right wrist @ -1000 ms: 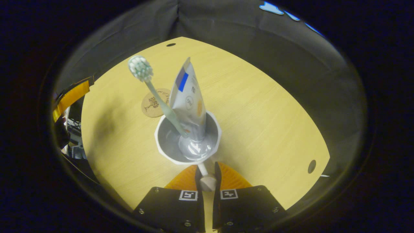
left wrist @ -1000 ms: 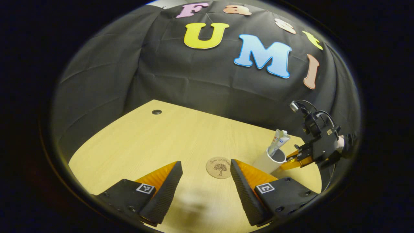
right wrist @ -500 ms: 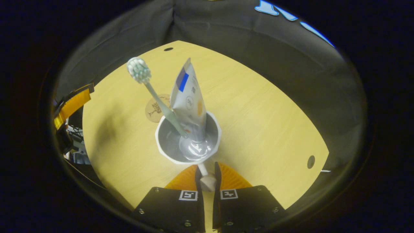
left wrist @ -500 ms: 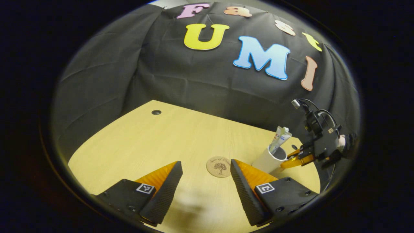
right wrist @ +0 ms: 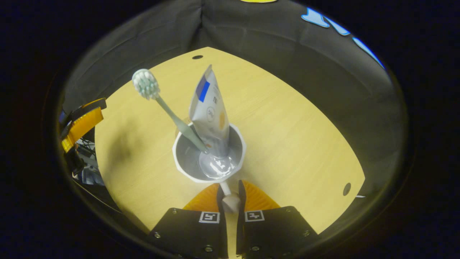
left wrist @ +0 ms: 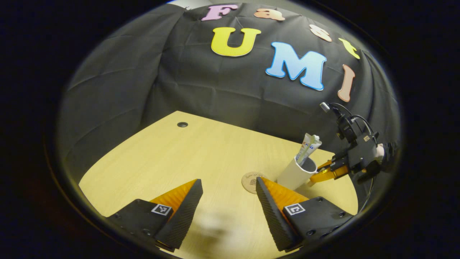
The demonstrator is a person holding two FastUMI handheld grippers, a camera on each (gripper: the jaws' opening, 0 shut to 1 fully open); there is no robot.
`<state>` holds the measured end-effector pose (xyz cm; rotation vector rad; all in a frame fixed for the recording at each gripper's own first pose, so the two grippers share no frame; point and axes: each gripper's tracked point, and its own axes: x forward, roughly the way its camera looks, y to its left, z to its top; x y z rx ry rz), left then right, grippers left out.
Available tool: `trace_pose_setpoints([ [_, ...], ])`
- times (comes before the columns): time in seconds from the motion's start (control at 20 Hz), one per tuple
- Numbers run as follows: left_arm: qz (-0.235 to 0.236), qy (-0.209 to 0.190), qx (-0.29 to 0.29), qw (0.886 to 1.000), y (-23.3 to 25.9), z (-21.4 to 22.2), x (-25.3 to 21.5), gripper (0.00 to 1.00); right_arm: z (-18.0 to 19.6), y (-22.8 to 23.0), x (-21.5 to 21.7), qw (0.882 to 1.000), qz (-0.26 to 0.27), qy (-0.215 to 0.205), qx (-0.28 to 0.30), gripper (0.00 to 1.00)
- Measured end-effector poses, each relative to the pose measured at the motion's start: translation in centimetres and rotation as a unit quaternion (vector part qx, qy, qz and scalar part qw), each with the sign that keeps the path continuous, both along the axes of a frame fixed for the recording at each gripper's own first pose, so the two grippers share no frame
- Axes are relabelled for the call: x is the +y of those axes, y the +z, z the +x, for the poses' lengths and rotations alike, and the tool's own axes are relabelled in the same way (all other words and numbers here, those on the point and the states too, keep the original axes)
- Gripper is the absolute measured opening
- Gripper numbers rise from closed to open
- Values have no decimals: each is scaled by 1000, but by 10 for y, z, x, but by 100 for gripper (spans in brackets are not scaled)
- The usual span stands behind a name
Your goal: Put the toothbrush and toothpaste on the desktop into the cup, then pick up the cup and place it on the coaster on the desktop.
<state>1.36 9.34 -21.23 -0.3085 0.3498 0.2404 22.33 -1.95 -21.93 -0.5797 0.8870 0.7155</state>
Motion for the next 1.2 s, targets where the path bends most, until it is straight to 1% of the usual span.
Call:
trace_pose_setpoints([
  [0.25, 1, 2, 6, 1000, -1, -7, 10, 98, 11, 9, 7, 1000, 0, 10, 4, 11],
  [0.35, 0, 3, 8, 1000, -3, -13, 22, 98, 14, 12, 11, 1000, -1, 13, 7, 11],
  [0.4, -1, 4, 9, 1000, -9, -18, 32, 100, 15, 12, 12, 1000, -1, 14, 7, 11],
  [0.45, -1, 5, 10, 1000, -12, -22, 37, 100, 18, 13, 12, 1000, -2, 15, 6, 11],
  [0.5, -1, 5, 11, 1000, -12, -25, 43, 98, 20, 14, 13, 1000, -3, 16, 6, 11],
  [0.65, 0, 6, 13, 1000, -13, -27, 55, 98, 24, 13, 16, 1000, -4, 18, 8, 11],
  [1.05, 4, -5, 21, 1000, -15, -28, 80, 98, 20, 9, 14, 1000, -17, 17, 11, 11],
  [1.2, 2, -9, 23, 1000, -18, -26, 83, 98, 16, 8, 17, 1000, -9, 4, 23, 11],
])
